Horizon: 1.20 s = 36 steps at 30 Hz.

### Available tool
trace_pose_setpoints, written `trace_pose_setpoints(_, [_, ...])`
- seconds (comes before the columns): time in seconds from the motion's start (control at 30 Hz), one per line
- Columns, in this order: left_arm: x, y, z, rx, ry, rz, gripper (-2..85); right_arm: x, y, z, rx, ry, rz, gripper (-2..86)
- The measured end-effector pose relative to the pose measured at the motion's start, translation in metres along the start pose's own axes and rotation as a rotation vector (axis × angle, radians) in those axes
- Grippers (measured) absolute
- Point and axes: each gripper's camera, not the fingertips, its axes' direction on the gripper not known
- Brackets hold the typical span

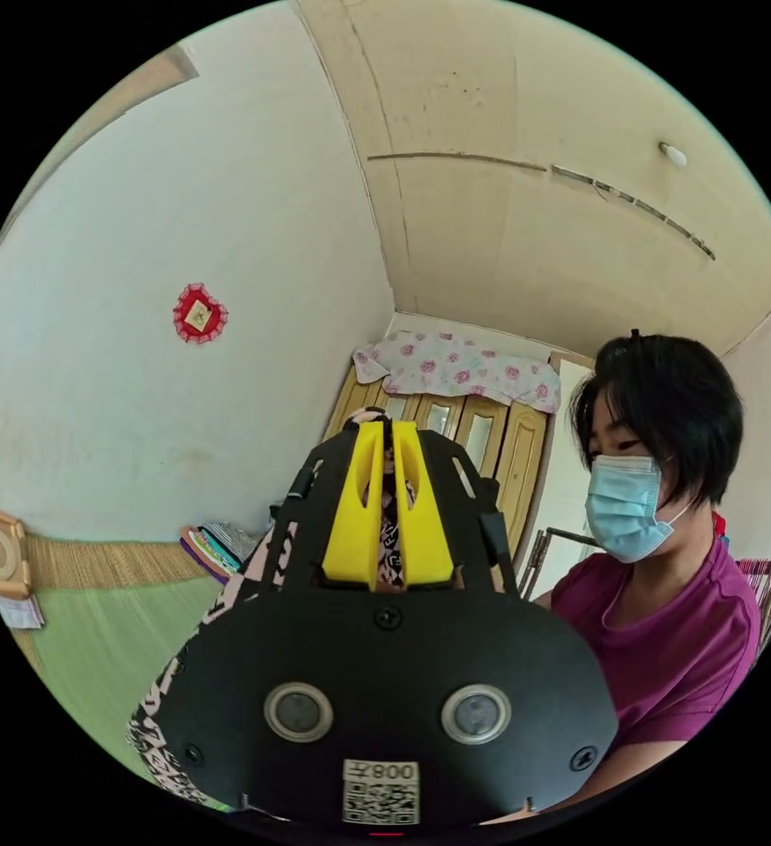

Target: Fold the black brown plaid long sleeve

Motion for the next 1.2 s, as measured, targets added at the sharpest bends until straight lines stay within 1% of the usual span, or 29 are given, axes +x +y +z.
trace_pose_setpoints(0.33, [0.080,-0.032,-0.005,0.018,-0.024,0.154,2.2,-0.027,0.019,-0.042,0.076,-0.045,-0.028,-0.1])
trace_pose_setpoints(0.63, [0.121,-0.049,-0.006,0.002,-0.067,0.228,2.2,-0.058,0.031,-0.052,0.114,-0.066,-0.036,0.0])
trace_pose_setpoints(1.0, [0.144,-0.069,-0.017,0.020,-0.096,0.287,2.0,-0.113,0.021,-0.051,0.180,-0.108,-0.085,0.0])
trace_pose_setpoints(1.2, [0.143,-0.082,-0.023,0.025,-0.104,0.339,1.9,-0.147,0.005,-0.033,0.210,-0.092,-0.128,0.0])
